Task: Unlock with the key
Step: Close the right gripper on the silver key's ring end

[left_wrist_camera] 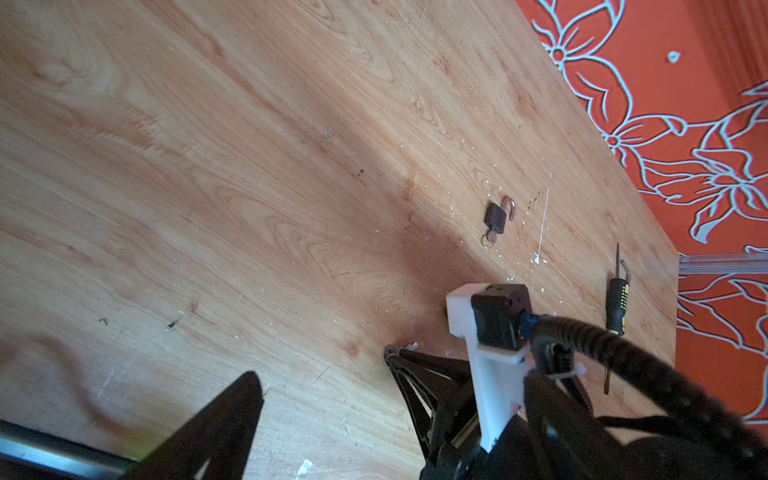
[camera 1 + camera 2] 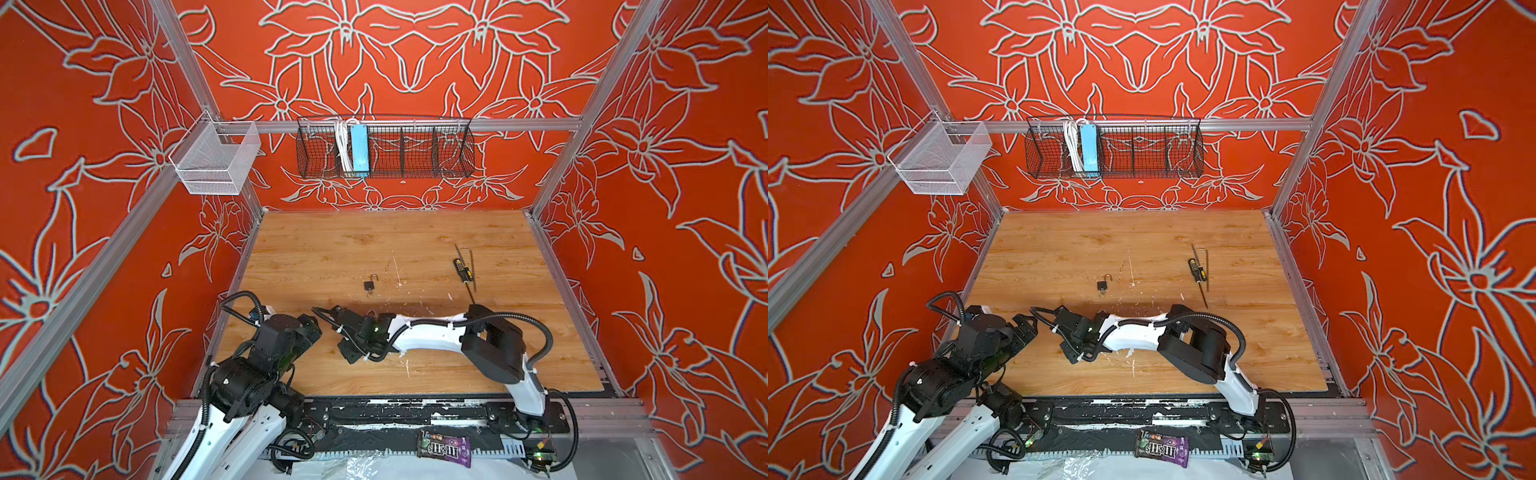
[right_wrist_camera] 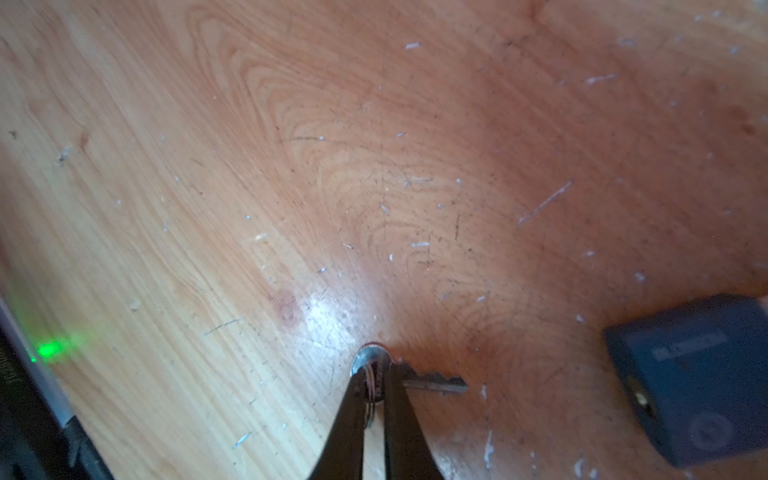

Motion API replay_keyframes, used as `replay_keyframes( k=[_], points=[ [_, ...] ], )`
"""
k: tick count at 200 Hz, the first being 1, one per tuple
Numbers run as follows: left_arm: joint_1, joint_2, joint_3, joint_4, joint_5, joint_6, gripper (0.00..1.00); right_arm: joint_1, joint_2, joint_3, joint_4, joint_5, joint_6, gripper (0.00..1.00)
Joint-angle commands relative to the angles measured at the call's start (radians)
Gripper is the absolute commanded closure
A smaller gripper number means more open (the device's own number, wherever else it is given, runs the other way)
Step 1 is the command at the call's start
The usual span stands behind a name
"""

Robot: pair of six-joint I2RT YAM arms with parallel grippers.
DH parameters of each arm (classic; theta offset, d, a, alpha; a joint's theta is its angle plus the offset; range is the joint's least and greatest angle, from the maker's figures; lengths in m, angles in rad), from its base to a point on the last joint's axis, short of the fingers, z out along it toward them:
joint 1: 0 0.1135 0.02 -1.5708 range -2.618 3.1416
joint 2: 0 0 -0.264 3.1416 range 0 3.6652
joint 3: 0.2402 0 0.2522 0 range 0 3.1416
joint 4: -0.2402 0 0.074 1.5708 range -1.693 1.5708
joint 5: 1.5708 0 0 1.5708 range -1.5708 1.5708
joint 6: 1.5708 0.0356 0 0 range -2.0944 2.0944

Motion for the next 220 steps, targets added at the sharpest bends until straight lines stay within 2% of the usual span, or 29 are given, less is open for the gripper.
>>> replay_keyframes(
  k=[1, 86, 163, 220],
  points=[
    [0.007, -0.023, -0.015, -0.009, -0.007, -0.019, 0.02, 0.011, 0.027, 0.028, -0.012, 0.031, -0.006, 0.89],
    [0.008, -0.025, -0.008, 0.012, 0.017, -0.017, 0.02, 0.010, -0.002, -0.003, 0.015, 0.045, -0.023, 1.00],
    [0.009, -0.003, -0.003, 0.045, 0.057, -0.022, 0.02, 0.001, -0.087, -0.082, 0.048, 0.057, -0.019, 1.00],
    [0.007, -0.009, -0.004, 0.079, 0.106, -0.036, 0.02, -0.023, -0.207, -0.199, 0.102, 0.041, -0.055, 1.00]
  ],
)
